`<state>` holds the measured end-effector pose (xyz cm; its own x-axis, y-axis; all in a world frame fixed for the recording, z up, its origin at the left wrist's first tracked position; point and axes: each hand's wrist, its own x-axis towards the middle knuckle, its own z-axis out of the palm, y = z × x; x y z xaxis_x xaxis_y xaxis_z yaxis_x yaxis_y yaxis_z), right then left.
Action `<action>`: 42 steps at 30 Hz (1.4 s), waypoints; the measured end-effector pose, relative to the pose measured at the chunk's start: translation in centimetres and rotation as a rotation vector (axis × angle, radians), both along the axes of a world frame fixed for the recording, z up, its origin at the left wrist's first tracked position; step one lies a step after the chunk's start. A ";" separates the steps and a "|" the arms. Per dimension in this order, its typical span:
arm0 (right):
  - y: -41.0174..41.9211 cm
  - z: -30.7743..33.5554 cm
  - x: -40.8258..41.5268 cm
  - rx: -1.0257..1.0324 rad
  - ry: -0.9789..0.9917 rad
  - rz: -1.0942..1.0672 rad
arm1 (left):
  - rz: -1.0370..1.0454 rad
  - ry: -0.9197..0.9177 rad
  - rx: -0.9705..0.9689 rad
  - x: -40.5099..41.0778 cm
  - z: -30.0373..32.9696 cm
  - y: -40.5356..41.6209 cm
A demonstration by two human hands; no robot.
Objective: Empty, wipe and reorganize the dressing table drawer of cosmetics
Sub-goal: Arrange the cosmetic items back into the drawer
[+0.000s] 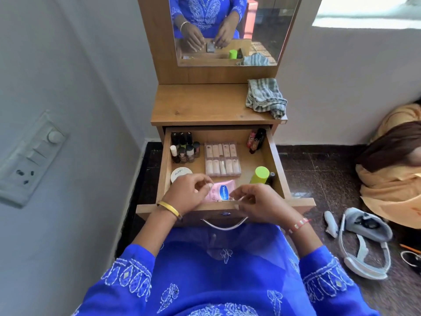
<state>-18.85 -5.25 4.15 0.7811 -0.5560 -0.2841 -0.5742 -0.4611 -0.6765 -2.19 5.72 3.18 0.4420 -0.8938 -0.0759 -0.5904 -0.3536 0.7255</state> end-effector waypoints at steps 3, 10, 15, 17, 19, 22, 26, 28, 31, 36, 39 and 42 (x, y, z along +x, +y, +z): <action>0.7 -0.1 -0.4 -0.016 -0.017 0.010 | -0.025 0.091 0.052 -1.0 0.0 0.8; 1.3 0.1 0.0 -0.116 -0.033 0.056 | -0.114 0.161 0.146 -0.4 0.3 1.8; 1.0 -0.1 -0.2 -0.155 -0.069 0.111 | -0.095 0.191 0.145 -0.1 0.1 1.4; 0.7 -0.2 0.0 -0.177 -0.071 0.122 | -0.085 0.192 0.135 0.1 0.1 1.2; 0.3 -0.3 0.2 -0.196 -0.072 0.130 | -0.077 0.196 0.121 0.3 0.1 0.9; -0.6 -0.4 0.8 -0.221 -0.088 0.129 | -0.072 0.187 0.102 0.9 0.1 0.2; -2.0 -0.8 2.2 -0.259 -0.110 0.101 | -0.038 0.112 0.073 2.0 0.2 -1.2; -2.8 -0.9 3.0 -0.283 -0.116 0.088 | -0.006 0.029 0.057 2.4 0.1 -1.9; -4.0 -1.1 4.2 -0.330 -0.131 0.077 | 0.043 -0.090 0.032 2.8 -0.2 -2.9; -5.3 -1.2 5.5 -0.328 -0.150 0.047 | 0.051 -0.180 -0.011 3.8 -0.9 -4.3; -5.5 -1.7 5.7 -0.363 -0.150 0.028 | 0.014 -0.402 -0.129 3.8 -1.6 -4.1; -4.4 -2.8 5.1 -0.508 -0.291 -0.079 | 0.125 -0.618 -0.412 2.9 -3.0 -2.8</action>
<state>-13.72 -9.69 1.36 0.7379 -0.6257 0.2530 -0.4437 -0.7323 -0.5166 0.69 2.88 0.18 0.3954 -0.7368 0.5484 -0.9063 -0.2163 0.3630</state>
